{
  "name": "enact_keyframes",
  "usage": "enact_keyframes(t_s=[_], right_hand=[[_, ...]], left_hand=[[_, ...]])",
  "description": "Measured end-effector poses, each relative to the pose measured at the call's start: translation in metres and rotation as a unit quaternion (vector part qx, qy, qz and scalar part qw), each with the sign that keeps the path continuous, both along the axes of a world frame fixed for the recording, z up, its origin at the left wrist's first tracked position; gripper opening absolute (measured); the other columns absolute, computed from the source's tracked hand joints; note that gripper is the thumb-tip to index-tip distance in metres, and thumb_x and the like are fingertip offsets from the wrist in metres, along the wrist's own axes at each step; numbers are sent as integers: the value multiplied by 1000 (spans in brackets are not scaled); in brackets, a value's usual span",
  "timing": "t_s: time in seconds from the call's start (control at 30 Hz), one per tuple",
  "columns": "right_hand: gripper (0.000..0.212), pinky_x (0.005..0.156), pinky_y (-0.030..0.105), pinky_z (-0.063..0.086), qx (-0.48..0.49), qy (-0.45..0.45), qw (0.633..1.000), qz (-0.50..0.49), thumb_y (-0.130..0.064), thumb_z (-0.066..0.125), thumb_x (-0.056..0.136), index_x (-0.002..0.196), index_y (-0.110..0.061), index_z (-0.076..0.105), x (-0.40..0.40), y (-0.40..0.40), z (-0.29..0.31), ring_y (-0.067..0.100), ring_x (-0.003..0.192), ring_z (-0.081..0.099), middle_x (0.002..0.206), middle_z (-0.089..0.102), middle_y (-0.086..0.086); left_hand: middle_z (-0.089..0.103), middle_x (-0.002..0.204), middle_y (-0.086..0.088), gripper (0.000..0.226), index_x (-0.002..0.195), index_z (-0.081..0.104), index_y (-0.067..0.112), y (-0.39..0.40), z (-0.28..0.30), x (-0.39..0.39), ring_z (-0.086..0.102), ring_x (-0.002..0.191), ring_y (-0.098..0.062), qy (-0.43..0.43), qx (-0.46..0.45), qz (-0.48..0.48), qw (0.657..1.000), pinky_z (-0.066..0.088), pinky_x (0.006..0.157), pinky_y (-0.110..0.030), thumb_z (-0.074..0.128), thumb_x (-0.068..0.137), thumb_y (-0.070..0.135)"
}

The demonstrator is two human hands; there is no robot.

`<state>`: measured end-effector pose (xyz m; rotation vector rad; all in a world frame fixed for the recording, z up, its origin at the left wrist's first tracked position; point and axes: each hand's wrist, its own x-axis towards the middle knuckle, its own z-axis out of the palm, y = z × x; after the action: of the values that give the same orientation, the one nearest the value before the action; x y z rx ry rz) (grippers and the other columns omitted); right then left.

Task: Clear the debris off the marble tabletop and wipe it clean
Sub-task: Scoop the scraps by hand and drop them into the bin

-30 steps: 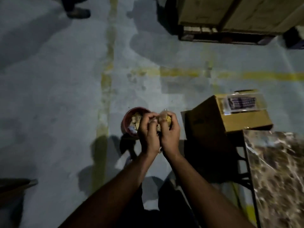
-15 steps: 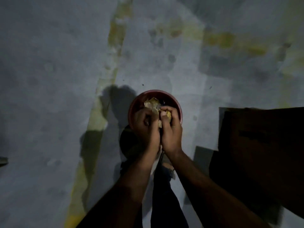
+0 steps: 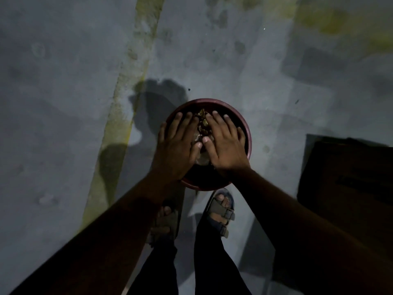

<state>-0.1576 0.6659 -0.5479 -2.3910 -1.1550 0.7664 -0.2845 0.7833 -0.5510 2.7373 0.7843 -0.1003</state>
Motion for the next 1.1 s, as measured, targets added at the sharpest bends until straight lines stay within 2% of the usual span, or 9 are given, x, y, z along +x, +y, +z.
enact_keyframes(t_s=[0.13, 0.23, 0.4, 0.57, 0.7, 0.8, 0.9, 1.0, 1.1], right_hand=[[62, 122, 57, 11, -19, -40, 999, 15, -49, 29, 103, 161, -27, 25, -4, -4, 46, 22, 158, 9, 171, 16, -2], [61, 120, 59, 17, -24, -76, 997, 9, -47, 30, 104, 160, -24, 30, -11, -11, 107, 27, 156, 16, 169, 22, 4], [59, 118, 62, 20, -62, -74, 995, -17, -51, 31, 105, 160, -30, 27, -36, -46, 245, 30, 156, 13, 171, 15, 3], [59, 117, 62, 21, -58, -107, 989, -82, -49, 36, 105, 160, -30, 27, -82, -110, 391, 31, 156, 15, 171, 17, 5], [60, 120, 58, 18, -54, -135, 972, -186, -52, 32, 105, 161, -31, 25, -121, -168, 481, 27, 157, 13, 171, 15, 1], [60, 121, 57, 16, -48, -155, 947, -276, -53, 30, 106, 162, -35, 19, -146, -219, 525, 24, 158, 7, 172, 9, -1], [60, 122, 58, 16, -35, -156, 917, -366, -55, 27, 105, 162, -39, 16, -167, -273, 555, 24, 158, 4, 172, 6, -2], [61, 121, 57, 14, -29, -158, 877, -454, -58, 26, 103, 161, -43, 12, -185, -341, 569, 22, 158, 2, 172, 2, -4], [59, 121, 55, 18, -18, -161, 830, -534, -60, 25, 104, 160, -45, 14, -208, -422, 565, 25, 157, 8, 172, 5, -3]], left_hand=[[29, 165, -5, 68, 157, 32, 19, -1, 48, -2, 19, 154, -25, 17, 4, -5, 1000, 17, 120, -53, 35, 95, 46], [28, 165, -6, 68, 157, 30, 21, -3, 107, -3, 23, 152, -28, 25, -6, -1, 1000, 20, 118, -54, 39, 95, 49], [29, 164, -9, 70, 157, 30, 23, -16, 253, -11, 27, 149, -32, 50, -5, -66, 997, 26, 115, -57, 40, 95, 53], [27, 165, -9, 67, 154, 34, 23, -56, 398, -29, 22, 153, -29, 7, 10, -200, 980, 22, 119, -55, 51, 95, 50], [26, 165, -10, 68, 156, 33, 19, -103, 487, -33, 21, 152, -30, -37, 39, -314, 948, 24, 117, -55, 47, 97, 51], [24, 166, -9, 67, 157, 32, 20, -150, 531, -28, 24, 152, -29, -66, 51, -385, 919, 26, 117, -54, 41, 99, 51], [21, 167, -10, 64, 159, 27, 20, -205, 558, -23, 21, 154, -29, -106, 61, -460, 880, 25, 118, -54, 36, 104, 51], [19, 168, -8, 66, 160, 25, 25, -279, 574, -9, 18, 154, -28, -109, 30, -524, 844, 21, 119, -53, 35, 100, 53], [30, 162, -11, 65, 155, 33, 23, -370, 583, 0, 28, 149, -32, -102, 30, -591, 799, 26, 116, -53, 37, 98, 52]])
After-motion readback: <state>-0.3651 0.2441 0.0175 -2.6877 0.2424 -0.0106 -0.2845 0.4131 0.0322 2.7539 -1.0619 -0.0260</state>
